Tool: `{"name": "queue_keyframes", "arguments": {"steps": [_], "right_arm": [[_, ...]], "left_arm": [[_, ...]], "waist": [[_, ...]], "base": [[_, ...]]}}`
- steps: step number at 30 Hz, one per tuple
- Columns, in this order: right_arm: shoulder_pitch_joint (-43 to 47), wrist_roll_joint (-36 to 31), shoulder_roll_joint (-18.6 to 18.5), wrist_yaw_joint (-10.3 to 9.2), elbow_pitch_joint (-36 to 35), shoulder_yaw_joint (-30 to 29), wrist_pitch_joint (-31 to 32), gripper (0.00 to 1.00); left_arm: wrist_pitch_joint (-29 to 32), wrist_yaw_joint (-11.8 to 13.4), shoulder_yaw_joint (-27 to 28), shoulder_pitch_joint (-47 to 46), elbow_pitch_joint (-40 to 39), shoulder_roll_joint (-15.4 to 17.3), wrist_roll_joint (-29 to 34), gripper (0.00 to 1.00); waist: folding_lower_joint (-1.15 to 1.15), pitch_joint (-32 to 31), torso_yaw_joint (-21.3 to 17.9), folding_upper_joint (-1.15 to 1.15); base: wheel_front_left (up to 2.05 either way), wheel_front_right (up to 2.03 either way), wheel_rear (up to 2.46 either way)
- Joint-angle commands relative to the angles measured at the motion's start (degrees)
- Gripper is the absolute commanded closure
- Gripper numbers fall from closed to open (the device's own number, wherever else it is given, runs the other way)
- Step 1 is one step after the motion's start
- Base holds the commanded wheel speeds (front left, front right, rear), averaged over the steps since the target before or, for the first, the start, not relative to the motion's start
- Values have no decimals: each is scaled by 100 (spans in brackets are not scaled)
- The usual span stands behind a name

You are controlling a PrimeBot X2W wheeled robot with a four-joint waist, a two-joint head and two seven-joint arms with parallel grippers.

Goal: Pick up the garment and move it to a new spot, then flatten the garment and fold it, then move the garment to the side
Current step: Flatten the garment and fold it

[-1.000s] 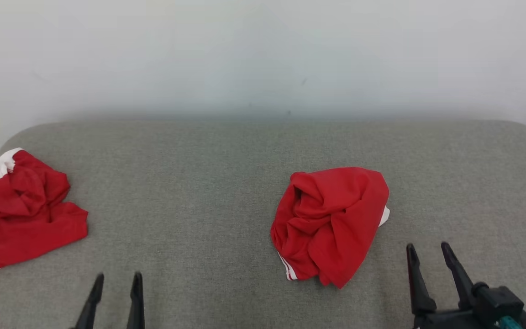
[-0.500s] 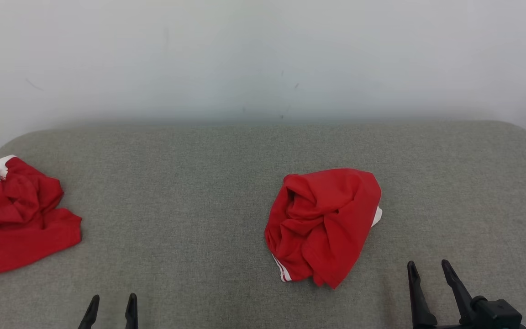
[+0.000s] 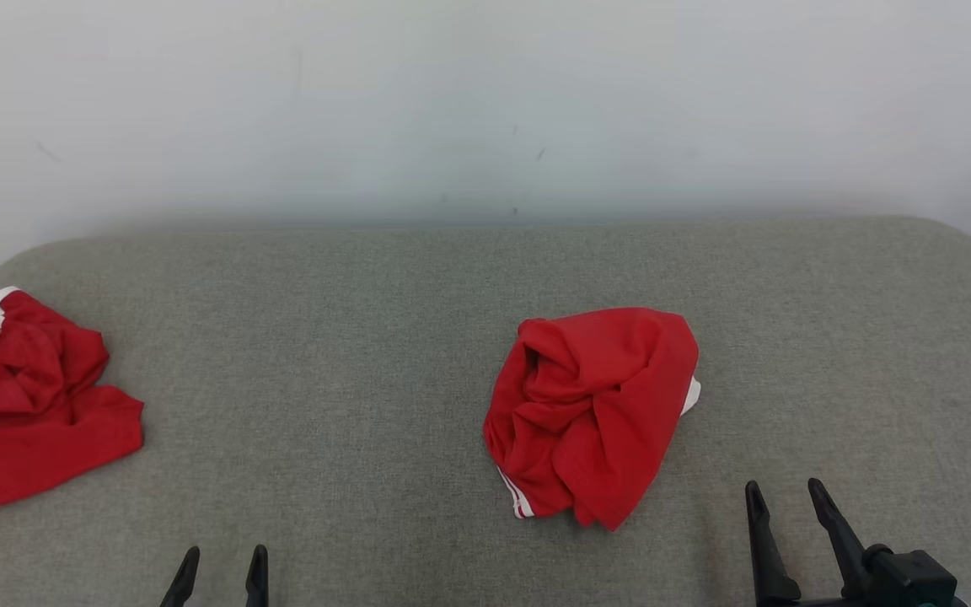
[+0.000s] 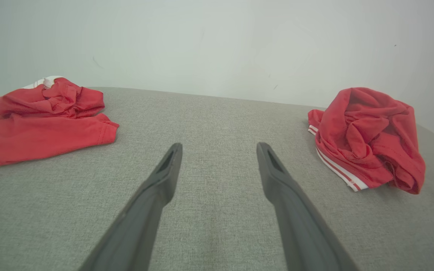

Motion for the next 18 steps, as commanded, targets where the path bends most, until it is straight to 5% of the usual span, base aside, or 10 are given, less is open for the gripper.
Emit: {"name": "queue_keyframes", "arguments": {"steps": [1,10,18], "right_arm": [[-26,35,19,5,-18,14,-7,0],[-126,63,30,5,16,131,9,0],[-261,79,14,5,-72,255,58,0]], "left_arm": [[-15,-5,-14,-76,16,4,-9,0],[77,0,-454,-573,309,180,-212,0],[636,0,-1168,-1836,863,345,-285,0]], "waist": [[0,-5,-4,0],[0,16,-183,0],[0,231,-770,0]], "base": [[0,0,0],[0,0,0],[0,0,0]]}}
